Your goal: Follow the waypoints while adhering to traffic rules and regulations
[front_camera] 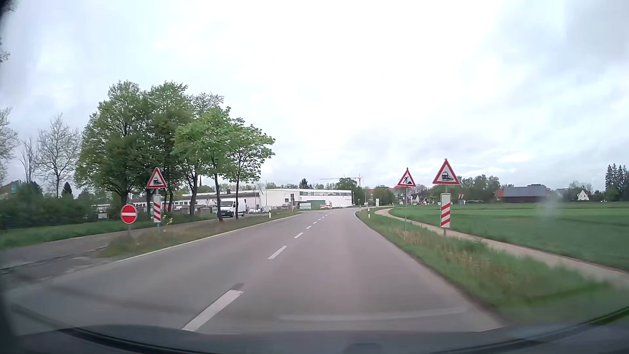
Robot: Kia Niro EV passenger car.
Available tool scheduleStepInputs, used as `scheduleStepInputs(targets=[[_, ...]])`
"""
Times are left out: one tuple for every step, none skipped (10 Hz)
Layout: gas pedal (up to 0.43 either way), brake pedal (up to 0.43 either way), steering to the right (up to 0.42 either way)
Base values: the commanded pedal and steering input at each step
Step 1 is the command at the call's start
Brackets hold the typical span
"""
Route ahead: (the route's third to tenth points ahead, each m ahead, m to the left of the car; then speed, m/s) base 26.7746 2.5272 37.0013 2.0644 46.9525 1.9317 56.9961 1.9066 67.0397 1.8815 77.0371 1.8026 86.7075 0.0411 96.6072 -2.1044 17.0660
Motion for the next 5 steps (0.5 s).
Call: scheduleStepInputs(targets=[[0.118, 0.0, 0.004], [0.118, 0.0, 0.004], [0.118, 0.0, 0.004], [0.118, 0.0, 0.004], [0.118, 0.0, 0.004]])
